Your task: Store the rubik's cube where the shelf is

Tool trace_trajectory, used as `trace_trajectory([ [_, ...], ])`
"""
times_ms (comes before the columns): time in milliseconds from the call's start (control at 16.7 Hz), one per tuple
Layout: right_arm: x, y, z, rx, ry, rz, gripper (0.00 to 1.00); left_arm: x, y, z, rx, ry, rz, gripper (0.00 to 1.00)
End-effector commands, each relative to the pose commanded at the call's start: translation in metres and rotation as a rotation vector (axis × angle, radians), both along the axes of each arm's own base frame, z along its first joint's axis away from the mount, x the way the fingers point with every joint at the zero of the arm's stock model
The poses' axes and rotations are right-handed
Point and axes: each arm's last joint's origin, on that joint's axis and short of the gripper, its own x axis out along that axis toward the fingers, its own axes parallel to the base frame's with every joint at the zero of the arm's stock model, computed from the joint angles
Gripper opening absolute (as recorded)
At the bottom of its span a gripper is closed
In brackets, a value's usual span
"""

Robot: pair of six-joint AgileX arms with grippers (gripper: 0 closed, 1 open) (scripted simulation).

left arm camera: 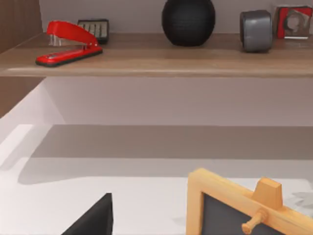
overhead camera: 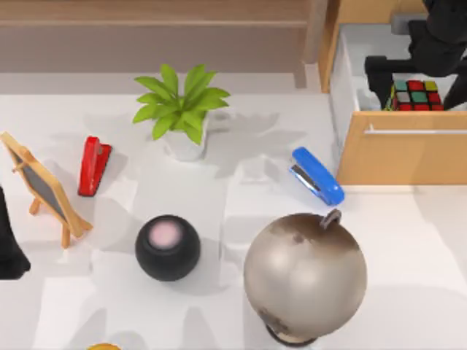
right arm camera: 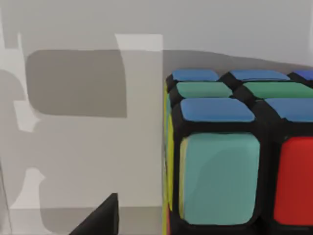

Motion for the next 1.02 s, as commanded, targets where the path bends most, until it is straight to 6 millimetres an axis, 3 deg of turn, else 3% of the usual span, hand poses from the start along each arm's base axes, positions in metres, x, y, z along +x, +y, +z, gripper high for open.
trace_trajectory([
  [660, 0.0000, 0.0000, 0.0000, 0.000, 0.000, 0.000, 0.02, 0.0000, 0.0000, 0.0000, 0.000, 0.000, 0.000, 1.00],
  [1020, 0.0000, 0.0000, 0.0000, 0.000, 0.000, 0.000, 0.00, 0.0000, 0.0000, 0.0000, 0.000, 0.000, 0.000, 1.00],
])
